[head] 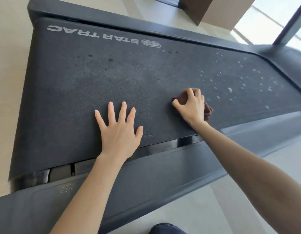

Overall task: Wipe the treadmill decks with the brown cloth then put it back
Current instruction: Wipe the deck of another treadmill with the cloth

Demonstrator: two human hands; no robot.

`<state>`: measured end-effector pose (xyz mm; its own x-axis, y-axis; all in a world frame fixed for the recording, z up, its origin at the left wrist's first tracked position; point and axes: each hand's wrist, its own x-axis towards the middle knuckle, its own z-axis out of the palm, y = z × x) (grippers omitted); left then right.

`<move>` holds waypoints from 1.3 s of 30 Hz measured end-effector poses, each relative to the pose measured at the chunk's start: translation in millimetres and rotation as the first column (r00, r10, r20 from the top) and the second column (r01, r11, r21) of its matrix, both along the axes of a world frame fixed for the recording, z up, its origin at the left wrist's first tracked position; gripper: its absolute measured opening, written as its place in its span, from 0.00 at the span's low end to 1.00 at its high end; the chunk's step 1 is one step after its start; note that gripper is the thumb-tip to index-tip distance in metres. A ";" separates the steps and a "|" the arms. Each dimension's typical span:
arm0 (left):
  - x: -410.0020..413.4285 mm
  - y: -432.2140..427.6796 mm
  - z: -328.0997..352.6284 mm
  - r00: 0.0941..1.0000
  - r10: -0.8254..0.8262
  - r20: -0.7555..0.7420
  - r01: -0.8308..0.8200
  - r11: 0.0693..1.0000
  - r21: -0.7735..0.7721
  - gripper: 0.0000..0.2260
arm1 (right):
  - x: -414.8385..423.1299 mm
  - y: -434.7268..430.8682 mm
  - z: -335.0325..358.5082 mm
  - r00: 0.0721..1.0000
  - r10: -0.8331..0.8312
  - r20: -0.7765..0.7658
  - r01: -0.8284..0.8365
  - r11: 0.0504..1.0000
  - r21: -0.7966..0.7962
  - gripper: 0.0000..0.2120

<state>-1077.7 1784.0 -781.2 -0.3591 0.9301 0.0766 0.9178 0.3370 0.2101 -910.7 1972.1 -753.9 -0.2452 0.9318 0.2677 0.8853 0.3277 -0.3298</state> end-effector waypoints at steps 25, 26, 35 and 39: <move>26.3 56.7 11.5 0.999 -0.033 -0.039 0.031 0.997 -0.064 0.33 | 4.5 58.5 6.4 0.792 0.598 -0.122 -0.608 0.792 -0.060 0.27; 29.8 60.5 11.5 0.999 -0.023 -0.035 0.021 0.998 -0.054 0.32 | -3.5 76.6 7.2 0.796 0.592 -0.127 -0.602 0.796 -0.061 0.27; 39.2 61.6 8.5 0.996 -0.005 -0.086 0.000 0.998 -0.065 0.30 | -4.3 110.0 2.8 0.646 0.749 -0.147 -0.760 0.649 -0.036 0.26; 45.8 63.5 15.3 0.996 0.053 -0.068 -0.060 0.993 -0.103 0.30 | 38.6 59.4 0.8 0.383 0.913 -0.138 -0.923 0.383 -0.030 0.28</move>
